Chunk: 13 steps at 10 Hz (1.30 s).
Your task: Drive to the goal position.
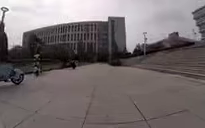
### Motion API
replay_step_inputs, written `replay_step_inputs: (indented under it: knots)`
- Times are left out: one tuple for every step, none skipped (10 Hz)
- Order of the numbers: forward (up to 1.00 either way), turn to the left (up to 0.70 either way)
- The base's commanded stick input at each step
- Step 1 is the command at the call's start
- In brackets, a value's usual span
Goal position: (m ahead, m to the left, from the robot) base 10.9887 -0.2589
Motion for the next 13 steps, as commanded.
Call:
replay_step_inputs:
  knots:
    - [1.00,-0.31]
    - [1.00,-0.16]
    - [1.00,-0.31]
    - [1.00,-0.15]
    - [1.00,0.00]
    - [1.00,0.00]
    - [1.00,0.00]
    - [1.00,-0.32]
    - [1.00,-0.06]
    - [1.00,-0.16]
    - [1.00,-0.34]
    - [1.00,-0.05]
    - [1.00,-0.05]
